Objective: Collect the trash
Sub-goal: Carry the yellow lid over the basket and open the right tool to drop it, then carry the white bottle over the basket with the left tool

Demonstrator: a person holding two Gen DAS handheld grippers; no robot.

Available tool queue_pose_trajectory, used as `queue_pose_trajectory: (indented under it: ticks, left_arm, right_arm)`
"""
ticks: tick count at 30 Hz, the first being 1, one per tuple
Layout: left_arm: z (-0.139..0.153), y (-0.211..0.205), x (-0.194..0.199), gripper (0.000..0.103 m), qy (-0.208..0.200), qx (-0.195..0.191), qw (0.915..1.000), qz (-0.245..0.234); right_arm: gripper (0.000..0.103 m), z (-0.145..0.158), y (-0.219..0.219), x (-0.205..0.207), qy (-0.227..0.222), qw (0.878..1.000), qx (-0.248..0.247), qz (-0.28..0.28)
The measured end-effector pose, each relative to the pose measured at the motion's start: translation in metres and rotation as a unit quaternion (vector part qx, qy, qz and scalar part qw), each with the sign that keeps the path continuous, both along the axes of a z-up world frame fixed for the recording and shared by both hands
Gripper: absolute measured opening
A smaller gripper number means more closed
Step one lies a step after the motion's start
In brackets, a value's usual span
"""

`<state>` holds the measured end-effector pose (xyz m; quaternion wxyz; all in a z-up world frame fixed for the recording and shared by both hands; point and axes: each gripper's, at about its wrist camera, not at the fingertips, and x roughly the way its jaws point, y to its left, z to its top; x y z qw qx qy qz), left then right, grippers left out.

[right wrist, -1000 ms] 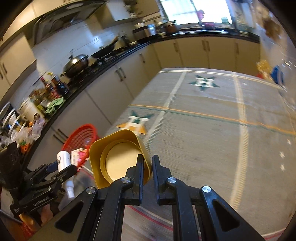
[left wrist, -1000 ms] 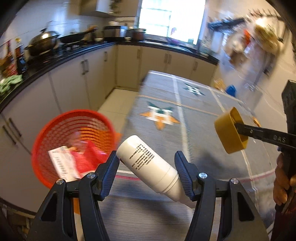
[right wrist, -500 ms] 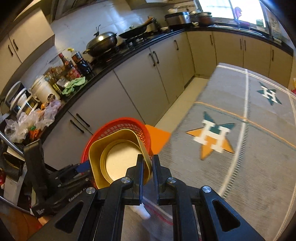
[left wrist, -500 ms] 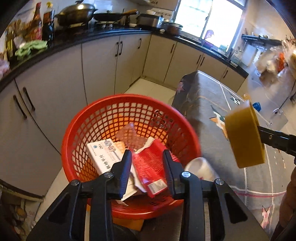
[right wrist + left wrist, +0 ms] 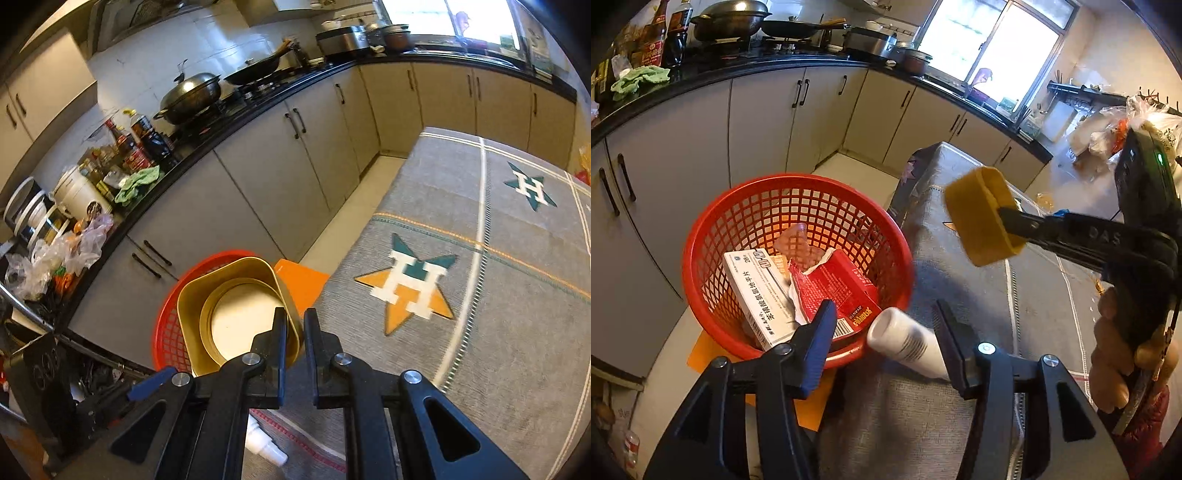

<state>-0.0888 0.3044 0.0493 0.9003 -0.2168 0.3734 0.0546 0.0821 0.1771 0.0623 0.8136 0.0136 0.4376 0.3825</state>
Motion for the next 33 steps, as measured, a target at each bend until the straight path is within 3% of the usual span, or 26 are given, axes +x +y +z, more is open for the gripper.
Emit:
queue_pose_trajectory:
  ticks: [7, 11, 18, 20, 23, 25, 29, 33]
  left_arm:
    - [-0.012, 0.001, 0.002, 0.054, 0.013, 0.021, 0.9995, 0.022]
    - [-0.024, -0.008, 0.002, 0.054, 0.012, 0.039, 0.9988, 0.027]
    - [-0.031, -0.017, 0.002, 0.054, 0.007, 0.047, 0.9986, 0.026]
    - [-0.029, -0.019, -0.001, 0.054, 0.003, 0.039, 0.9989, 0.024]
    - [-0.031, -0.026, 0.0, 0.054, 0.003, 0.059, 0.9979, 0.028]
    - [-0.031, -0.028, 0.001, 0.054, 0.003, 0.054, 0.9983, 0.022]
    - [-0.029, -0.021, 0.0, 0.054, -0.011, 0.025, 0.9996, 0.008]
    - [-0.029, -0.016, 0.001, 0.054, -0.011, 0.003, 0.9999, 0.003]
  right_arm:
    - [0.012, -0.019, 0.046, 0.004, 0.011, 1.0, -0.001, 0.024]
    - [0.028, -0.026, 0.059, 0.005, 0.02, 0.999, 0.005, 0.048]
    - [0.029, -0.018, 0.017, -0.003, 0.018, 0.999, 0.016, 0.047]
    - [0.029, -0.026, 0.003, -0.009, 0.04, 0.997, 0.012, 0.059]
    - [0.029, -0.043, -0.024, -0.017, 0.086, 0.994, 0.023, 0.059]
    - [0.029, -0.049, -0.042, -0.026, 0.094, 0.993, 0.033, 0.063]
    - [0.029, -0.042, -0.055, -0.052, 0.029, 0.992, 0.006, 0.12]
    - [0.029, -0.031, -0.047, -0.09, -0.061, 0.976, -0.044, 0.202]
